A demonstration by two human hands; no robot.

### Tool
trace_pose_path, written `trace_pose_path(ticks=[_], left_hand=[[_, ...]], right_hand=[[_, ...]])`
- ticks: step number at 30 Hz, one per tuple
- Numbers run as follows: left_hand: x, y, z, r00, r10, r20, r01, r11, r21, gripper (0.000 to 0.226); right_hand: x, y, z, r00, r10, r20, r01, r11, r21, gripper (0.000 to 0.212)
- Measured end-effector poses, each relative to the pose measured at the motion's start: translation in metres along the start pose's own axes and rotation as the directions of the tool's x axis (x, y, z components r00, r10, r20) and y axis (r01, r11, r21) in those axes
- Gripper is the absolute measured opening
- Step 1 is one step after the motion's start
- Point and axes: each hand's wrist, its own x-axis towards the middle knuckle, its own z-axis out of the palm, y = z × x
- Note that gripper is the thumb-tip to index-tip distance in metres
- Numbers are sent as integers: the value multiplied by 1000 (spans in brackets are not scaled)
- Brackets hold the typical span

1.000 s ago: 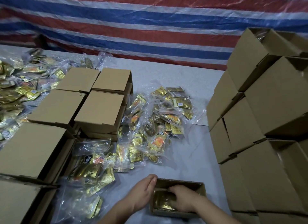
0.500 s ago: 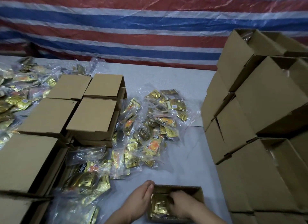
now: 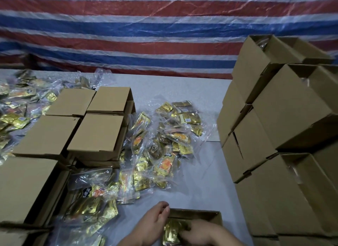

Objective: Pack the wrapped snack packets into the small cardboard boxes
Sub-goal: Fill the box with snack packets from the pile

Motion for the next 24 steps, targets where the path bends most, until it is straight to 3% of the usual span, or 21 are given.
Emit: trace_pose_path(ticks=[3, 6, 9, 11, 13, 15, 19, 24], left_hand=[[19, 18, -12, 996, 47, -70, -44, 998, 44, 41], [59, 52, -34, 969, 171, -179, -142, 976, 166, 38], [109, 92, -54, 932, 309, -189, -235, 912, 335, 35], [143, 115, -61, 925, 357, -129, -259, 842, 473, 36], [175, 133, -61, 927, 373, -45, -270, 746, 609, 35], [204, 148, -57, 931, 364, 23, -269, 642, 718, 32], [257, 163, -41, 945, 312, 96, -252, 512, 821, 34], [319, 164, -23, 944, 280, 174, -267, 338, 902, 42]], right_hand=[[-30, -9, -41, 998, -60, -13, 60, 998, 20, 43], [-41, -8, -81, 967, -115, -228, 139, 986, 94, 34], [-22, 6, -119, 838, -48, -543, 141, 981, 130, 23], [-2, 16, -138, 769, 51, -638, 118, 969, 219, 16], [19, 25, -154, 731, 122, -672, 92, 957, 274, 17], [39, 31, -169, 724, 161, -671, 45, 959, 279, 34], [72, 41, -198, 754, 220, -619, -2, 943, 333, 50], [118, 56, -235, 790, 349, -504, -14, 832, 555, 60]])
